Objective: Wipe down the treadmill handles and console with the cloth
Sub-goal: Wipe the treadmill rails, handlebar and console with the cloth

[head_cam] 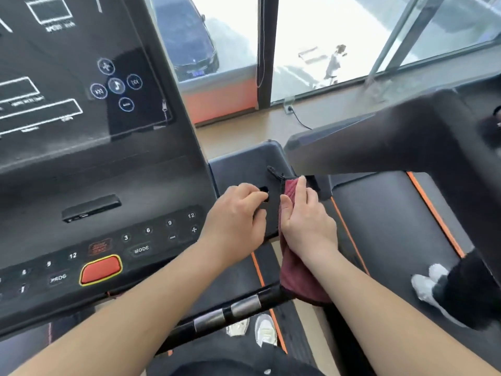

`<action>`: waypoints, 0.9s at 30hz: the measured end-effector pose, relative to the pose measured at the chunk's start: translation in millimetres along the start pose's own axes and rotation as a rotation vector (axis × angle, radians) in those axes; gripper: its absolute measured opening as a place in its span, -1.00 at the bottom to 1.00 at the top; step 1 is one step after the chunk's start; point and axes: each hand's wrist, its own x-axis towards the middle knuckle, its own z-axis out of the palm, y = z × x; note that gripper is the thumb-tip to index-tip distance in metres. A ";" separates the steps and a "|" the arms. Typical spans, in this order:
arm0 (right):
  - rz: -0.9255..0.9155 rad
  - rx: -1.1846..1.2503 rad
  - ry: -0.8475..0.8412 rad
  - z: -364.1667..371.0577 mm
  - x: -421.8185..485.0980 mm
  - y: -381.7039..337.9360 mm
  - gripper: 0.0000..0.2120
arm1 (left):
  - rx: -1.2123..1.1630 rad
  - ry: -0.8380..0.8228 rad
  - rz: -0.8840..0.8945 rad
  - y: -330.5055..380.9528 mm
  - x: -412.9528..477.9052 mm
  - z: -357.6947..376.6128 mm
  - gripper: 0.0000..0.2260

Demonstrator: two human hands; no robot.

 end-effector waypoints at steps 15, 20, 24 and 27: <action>-0.266 -0.099 -0.062 3.2 126.6 -58.2 -0.40 | -0.029 0.109 -0.136 -30.5 -13.0 -23.7 -0.75; -0.342 -0.168 -0.052 5.1 150.2 -74.7 -0.39 | -0.033 0.121 -0.154 -30.2 -22.2 -28.2 -0.77; -0.450 -0.251 -0.051 3.7 124.4 -73.3 -0.35 | -0.038 0.127 -0.150 -29.8 -32.1 -31.9 -0.78; -0.568 -0.224 -0.095 10.0 71.2 -74.9 -0.36 | -0.048 0.149 -0.138 -34.0 -37.0 -32.6 -0.79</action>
